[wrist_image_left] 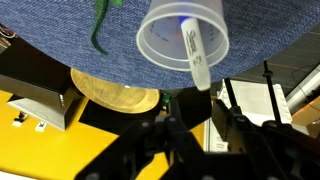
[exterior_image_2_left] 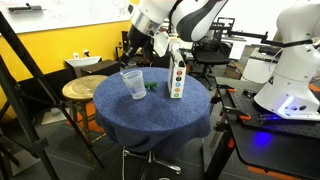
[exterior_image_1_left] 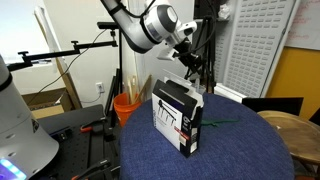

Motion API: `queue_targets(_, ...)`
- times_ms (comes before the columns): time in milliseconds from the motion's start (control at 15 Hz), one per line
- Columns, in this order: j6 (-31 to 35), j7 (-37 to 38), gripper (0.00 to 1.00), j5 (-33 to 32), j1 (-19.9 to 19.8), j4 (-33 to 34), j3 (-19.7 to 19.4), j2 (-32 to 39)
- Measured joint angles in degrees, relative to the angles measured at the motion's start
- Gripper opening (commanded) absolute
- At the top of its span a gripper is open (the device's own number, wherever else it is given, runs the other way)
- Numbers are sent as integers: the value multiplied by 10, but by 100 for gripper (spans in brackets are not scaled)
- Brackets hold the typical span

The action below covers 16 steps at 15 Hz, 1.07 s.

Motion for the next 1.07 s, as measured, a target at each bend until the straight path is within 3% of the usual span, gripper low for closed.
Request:
queue_targets(267, 0, 0, 99, 0, 6, 0, -5, 8)
queue_targets(1067, 0, 0, 100, 1, 10, 0, -8, 7)
